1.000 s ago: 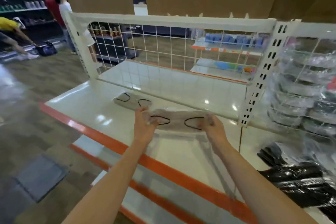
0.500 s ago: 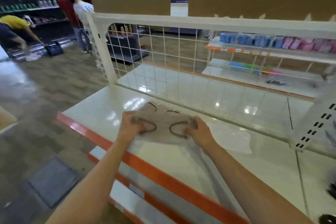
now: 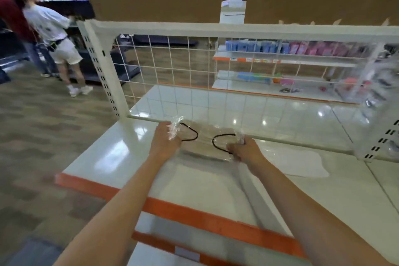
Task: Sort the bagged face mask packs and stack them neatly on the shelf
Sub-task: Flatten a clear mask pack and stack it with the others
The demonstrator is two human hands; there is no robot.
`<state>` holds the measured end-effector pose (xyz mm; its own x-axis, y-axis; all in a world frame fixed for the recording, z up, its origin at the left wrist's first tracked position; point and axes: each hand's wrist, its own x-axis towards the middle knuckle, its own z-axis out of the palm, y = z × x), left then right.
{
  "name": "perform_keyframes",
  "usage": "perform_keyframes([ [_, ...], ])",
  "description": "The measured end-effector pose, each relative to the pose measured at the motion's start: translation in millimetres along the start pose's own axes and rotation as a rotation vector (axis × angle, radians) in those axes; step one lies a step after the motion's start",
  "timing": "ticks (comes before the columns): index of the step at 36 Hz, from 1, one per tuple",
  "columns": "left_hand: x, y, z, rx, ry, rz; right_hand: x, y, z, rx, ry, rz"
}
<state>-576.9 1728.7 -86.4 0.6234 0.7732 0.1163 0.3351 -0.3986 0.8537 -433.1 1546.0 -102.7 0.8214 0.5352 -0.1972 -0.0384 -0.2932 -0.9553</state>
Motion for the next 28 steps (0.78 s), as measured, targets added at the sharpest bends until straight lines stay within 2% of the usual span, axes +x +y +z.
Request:
perform_keyframes([
  [2, 0.2, -4.5, -7.1, 0.134, 0.014, 0.029, 8.4, -8.8, 9.4, -0.042, 0.034, 0.007],
  [4, -5.9, -12.5, -11.6, 0.289, -0.057, 0.051, 16.5, -9.5, 15.9, -0.127, 0.062, 0.054],
  [9, -26.9, -22.4, -12.5, 0.672, -0.568, 0.130, 28.9, 1.9, 19.5, -0.135, 0.052, 0.148],
  [11, -32.7, -21.7, -8.8, 0.757, -0.677, 0.165, 29.8, 3.7, 17.6, -0.165, 0.045, 0.167],
  [15, -38.1, -7.6, 4.2, 0.871, -0.727, 0.272, 24.8, 2.1, 3.9, -0.272, 0.079, 0.143],
  [20, -42.5, 30.0, 43.9, 0.924, -0.790, 0.399, 0.5, -3.7, -34.6, -0.570, 0.111, -0.081],
  [23, -57.2, 63.7, 77.5, 0.943, -0.816, 0.492, -20.5, 1.1, -69.9, -0.726, 0.063, -0.152],
  [28, -100.5, 114.6, 147.3, 0.979, -0.806, 0.663, -70.7, 27.8, -144.6, -1.002, -0.087, -0.150],
])
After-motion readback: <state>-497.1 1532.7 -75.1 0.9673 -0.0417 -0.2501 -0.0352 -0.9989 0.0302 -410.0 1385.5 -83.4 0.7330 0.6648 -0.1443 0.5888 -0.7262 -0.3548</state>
